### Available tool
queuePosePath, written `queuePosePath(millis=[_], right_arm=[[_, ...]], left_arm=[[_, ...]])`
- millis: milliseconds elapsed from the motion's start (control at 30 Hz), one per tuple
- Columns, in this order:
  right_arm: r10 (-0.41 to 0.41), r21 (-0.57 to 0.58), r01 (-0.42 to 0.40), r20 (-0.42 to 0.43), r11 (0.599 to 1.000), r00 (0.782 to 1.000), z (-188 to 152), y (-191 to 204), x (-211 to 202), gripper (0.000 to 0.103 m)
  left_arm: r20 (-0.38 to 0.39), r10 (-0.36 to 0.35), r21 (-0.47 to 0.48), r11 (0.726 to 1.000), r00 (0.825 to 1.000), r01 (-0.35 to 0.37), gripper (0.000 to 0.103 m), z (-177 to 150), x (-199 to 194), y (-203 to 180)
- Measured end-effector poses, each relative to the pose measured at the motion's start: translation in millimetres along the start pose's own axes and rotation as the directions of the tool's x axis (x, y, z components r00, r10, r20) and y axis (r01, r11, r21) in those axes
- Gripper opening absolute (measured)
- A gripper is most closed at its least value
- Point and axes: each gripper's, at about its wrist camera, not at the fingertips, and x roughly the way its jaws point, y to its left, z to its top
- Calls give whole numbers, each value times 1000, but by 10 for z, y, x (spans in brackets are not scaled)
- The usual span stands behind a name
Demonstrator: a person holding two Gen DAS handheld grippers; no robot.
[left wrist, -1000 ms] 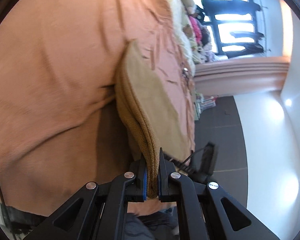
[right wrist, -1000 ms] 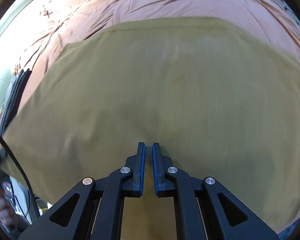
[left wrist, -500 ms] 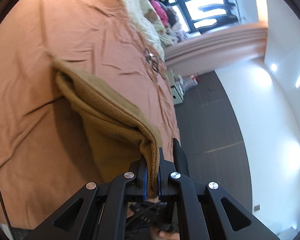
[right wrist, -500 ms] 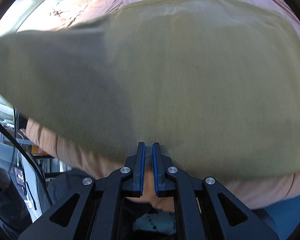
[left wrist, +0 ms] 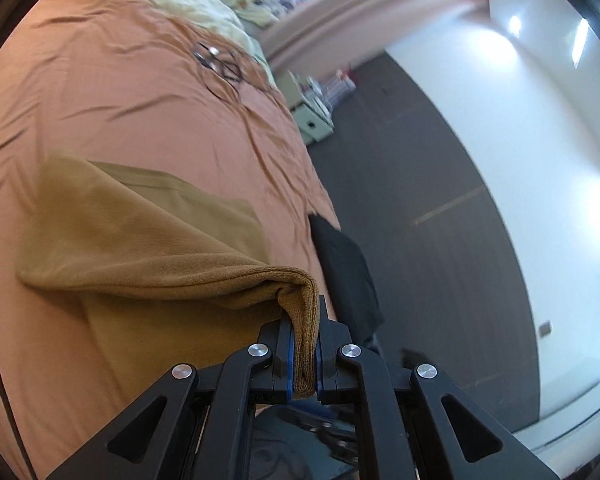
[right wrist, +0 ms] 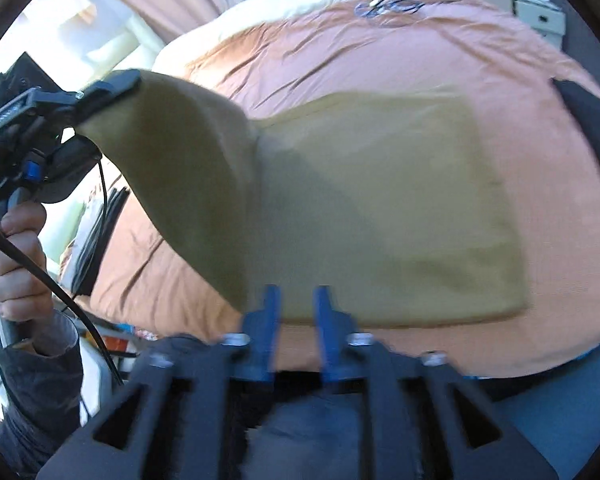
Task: Fold small clothes
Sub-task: 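Lift the held edge with the left gripper and fold it over the bundle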
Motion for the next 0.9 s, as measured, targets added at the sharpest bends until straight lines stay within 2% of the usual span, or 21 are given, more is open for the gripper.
queuePosePath(millis=[33, 100, 267, 433, 500, 533, 567, 600, 667, 800, 833, 900], right_arm=[[-6, 11, 6, 13, 1000, 1000, -63, -18, -25, 64], [-24, 41, 22, 45, 999, 999, -112, -243, -132, 65], [-44, 93, 39, 51, 995, 998, -314, -558, -77, 65], [-19, 148, 14, 37, 989, 999, -381, -774, -12, 65], [-10, 171, 4, 34, 985, 999, -407, -873, 81, 65], [-9, 177, 3, 32, 984, 999, -439, -981, 22, 65], [-8, 183, 3, 29, 983, 1000, -431, -1027, 64, 65], [-7, 187, 2, 26, 982, 1000, -437, -1054, 86, 65], [-3, 194, -3, 28, 981, 1000, -438, -1077, 101, 65], [-23, 184, 17, 28, 983, 999, -404, -1082, 167, 64], [-33, 181, 27, 27, 983, 999, -414, -1074, 175, 63], [-46, 168, 42, 24, 985, 999, -380, -1078, 215, 51]], left_arm=[[-15, 3, 10, 1000, 1000, -3, 7, 5, 95, -51], [-55, 9, 29, 1000, 998, -7, 7, -17, 329, -134], [-147, 39, 67, 997, 988, -30, 7, -102, 887, -315], [-256, 51, 87, 996, 965, -29, 8, -234, 1447, -369], [-312, 47, 84, 996, 949, -21, 19, -304, 1653, -372], [-350, 31, 79, 997, 936, -4, 37, -348, 1762, -357], [-364, 28, 79, 997, 931, 1, 53, -359, 1812, -355], [-367, 42, 94, 996, 929, -8, 58, -382, 1839, -335], [-347, 87, 128, 991, 934, -44, 64, -381, 1817, -281], [-324, 153, 84, 988, 934, -133, 65, -276, 1712, 23], [-316, 173, 78, 985, 933, -157, 65, -261, 1670, 85], [-301, 225, 63, 974, 927, -216, 66, -209, 1600, 268]])
